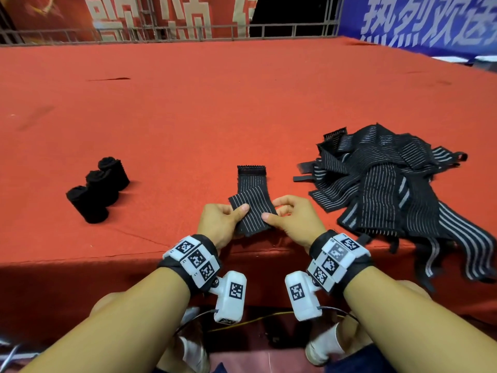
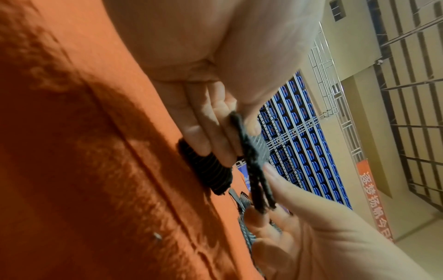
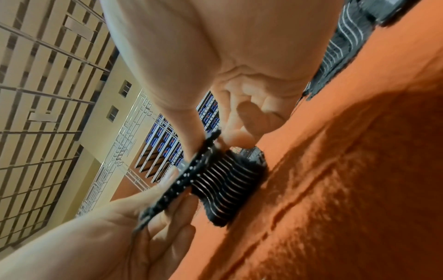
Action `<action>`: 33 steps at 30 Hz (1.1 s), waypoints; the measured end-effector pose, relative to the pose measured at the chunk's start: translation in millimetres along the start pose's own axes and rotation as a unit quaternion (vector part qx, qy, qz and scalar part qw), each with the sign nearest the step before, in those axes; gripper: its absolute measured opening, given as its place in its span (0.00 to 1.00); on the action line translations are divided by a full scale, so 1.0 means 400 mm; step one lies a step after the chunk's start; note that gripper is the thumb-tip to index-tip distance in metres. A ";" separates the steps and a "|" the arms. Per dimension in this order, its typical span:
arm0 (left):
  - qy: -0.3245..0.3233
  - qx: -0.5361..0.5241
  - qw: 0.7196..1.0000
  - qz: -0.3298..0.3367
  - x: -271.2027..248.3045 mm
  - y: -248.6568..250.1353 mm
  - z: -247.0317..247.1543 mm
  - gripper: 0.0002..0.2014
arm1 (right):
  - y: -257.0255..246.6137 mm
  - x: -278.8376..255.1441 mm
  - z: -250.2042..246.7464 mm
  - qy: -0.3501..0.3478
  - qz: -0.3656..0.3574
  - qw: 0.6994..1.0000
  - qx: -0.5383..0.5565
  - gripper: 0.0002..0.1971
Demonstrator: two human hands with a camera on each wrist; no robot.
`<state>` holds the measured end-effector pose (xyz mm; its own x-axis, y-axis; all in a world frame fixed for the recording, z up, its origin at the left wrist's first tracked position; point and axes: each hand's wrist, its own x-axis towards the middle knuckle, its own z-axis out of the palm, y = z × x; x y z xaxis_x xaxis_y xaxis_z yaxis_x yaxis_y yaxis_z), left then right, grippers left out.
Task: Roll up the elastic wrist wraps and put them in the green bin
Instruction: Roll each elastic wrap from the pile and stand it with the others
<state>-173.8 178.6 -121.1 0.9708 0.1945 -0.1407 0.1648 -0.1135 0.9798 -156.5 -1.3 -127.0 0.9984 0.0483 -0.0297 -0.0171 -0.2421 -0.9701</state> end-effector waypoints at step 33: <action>-0.017 0.156 0.979 0.132 0.011 0.000 -0.033 0.21 | 0.029 0.002 0.013 0.000 -0.213 0.975 -0.068 0.11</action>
<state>-171.7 192.4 -119.8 0.9911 0.0865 0.1008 -0.0517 -0.4480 0.8925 -156.2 1.0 -139.7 0.9134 0.1728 0.3686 0.4061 -0.3259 -0.8537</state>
